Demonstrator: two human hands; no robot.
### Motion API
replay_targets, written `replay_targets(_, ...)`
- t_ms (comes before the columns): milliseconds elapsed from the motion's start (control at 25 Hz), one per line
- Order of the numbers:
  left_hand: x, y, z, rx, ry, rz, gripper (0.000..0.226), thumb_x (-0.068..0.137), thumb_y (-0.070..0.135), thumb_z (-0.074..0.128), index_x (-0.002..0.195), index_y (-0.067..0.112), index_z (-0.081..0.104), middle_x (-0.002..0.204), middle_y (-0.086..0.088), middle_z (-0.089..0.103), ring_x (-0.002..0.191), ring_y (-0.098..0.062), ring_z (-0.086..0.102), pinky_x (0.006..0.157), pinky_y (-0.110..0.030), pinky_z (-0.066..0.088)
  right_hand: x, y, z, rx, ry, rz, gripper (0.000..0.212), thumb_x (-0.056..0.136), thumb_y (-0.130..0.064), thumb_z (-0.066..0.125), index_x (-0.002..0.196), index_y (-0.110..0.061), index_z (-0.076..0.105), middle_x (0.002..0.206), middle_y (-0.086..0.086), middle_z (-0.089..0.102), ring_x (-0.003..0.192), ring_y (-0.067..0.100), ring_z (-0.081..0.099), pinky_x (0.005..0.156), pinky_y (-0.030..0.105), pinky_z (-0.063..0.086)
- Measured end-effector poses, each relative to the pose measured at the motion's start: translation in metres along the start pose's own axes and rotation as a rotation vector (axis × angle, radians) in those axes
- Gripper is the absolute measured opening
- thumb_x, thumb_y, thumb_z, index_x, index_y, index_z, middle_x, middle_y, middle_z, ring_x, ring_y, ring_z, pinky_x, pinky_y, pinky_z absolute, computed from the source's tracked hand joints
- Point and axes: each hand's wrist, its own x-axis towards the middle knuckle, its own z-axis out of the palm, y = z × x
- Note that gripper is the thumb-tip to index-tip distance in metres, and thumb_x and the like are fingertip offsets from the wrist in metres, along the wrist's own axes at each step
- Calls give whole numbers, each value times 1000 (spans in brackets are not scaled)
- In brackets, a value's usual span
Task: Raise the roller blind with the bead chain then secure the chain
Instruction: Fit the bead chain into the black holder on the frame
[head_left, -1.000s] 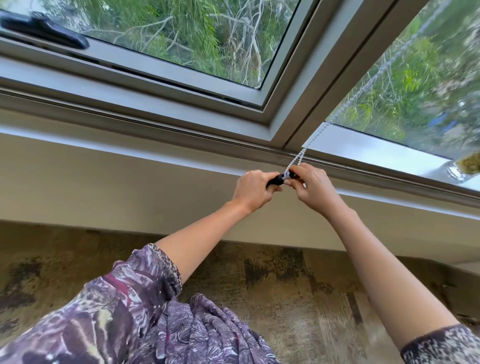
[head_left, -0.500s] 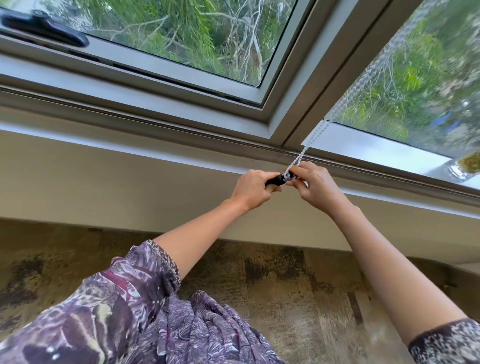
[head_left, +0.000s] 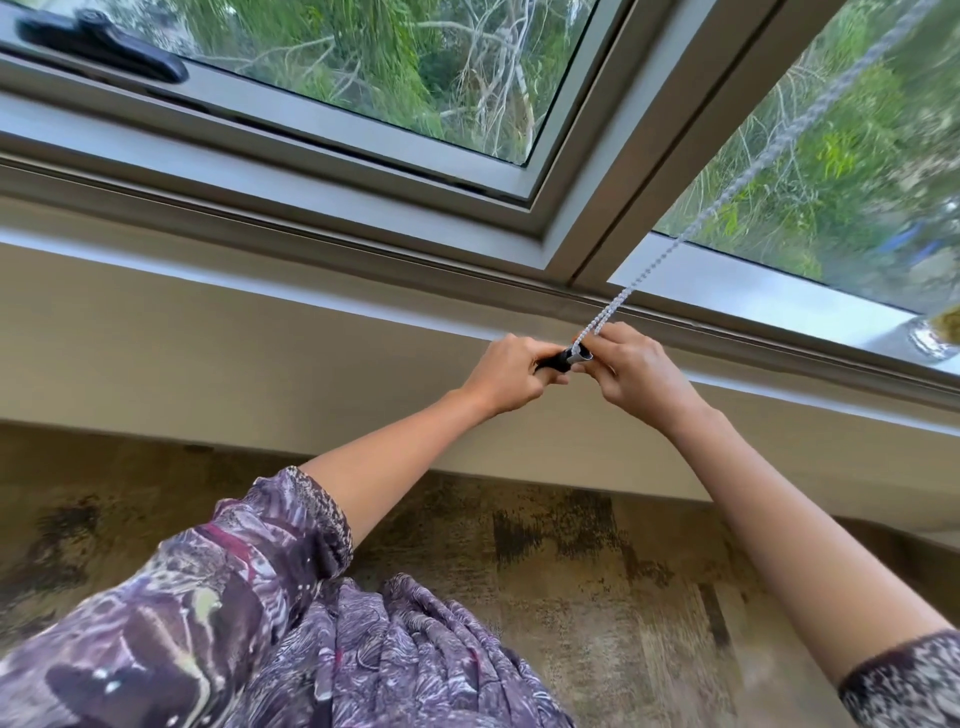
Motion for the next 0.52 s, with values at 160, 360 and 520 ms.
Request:
replay_targets(160, -4, 3, 7, 26, 99, -39, 24, 83, 24, 66, 104, 32, 73, 89, 7, 77, 83, -17, 69, 70, -34, 52, 1, -3, 3, 13, 4, 52, 13, 85, -18, 65, 88, -6, 61, 81, 9, 57, 79, 31, 55, 66, 37, 47)
replay_targets(360, -5, 8, 19, 164, 229, -34, 23, 85, 38, 63, 106, 30, 72, 91, 2, 77, 87, -22, 68, 72, -34, 51, 4, -6, 6, 14, 20, 157, 17, 86, -24, 61, 82, -7, 61, 75, 8, 56, 74, 31, 56, 64, 28, 36)
replay_targets(520, 0, 9, 28, 272, 293, -59, 26, 88, 36, 59, 106, 21, 71, 90, -6, 76, 88, -28, 68, 82, -38, 45, 14, -11, 9, 13, 1, 324, 22, 85, -27, 58, 73, -9, 58, 74, 11, 55, 76, 38, 56, 63, 30, 32)
